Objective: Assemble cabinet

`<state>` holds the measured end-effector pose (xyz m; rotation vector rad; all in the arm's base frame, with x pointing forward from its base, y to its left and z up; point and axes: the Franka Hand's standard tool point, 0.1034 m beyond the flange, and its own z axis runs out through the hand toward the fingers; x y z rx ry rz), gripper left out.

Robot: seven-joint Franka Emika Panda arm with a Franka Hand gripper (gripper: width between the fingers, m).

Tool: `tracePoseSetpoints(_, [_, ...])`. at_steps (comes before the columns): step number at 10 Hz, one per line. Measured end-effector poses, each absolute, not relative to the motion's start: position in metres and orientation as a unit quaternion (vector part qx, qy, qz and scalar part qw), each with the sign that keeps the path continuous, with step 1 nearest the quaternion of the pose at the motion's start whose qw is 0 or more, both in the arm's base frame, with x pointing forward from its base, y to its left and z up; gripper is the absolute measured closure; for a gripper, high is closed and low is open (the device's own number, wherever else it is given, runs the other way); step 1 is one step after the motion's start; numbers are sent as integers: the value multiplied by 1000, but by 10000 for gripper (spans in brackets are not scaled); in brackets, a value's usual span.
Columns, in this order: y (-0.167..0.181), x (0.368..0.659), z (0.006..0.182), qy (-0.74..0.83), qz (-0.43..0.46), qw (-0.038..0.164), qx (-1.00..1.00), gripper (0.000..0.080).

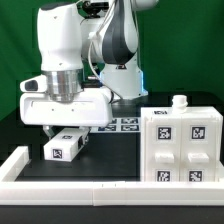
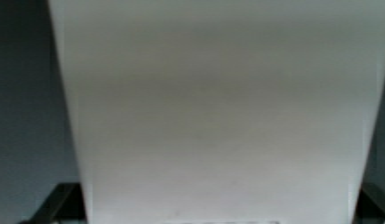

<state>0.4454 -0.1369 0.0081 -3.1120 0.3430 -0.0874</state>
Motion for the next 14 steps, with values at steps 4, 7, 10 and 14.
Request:
tracePoseSetpoints(4, [-118,452,19,106,-29,9,-994,243])
tracePoseSetpoints(7, [-65,468,75,128,-23,30,-991,243])
tracePoseSetpoints(10, [-22,485,113,157,-19,42,-987,243])
tracePoseSetpoints(14, [25,528,153,162,-13,45,-986,243])
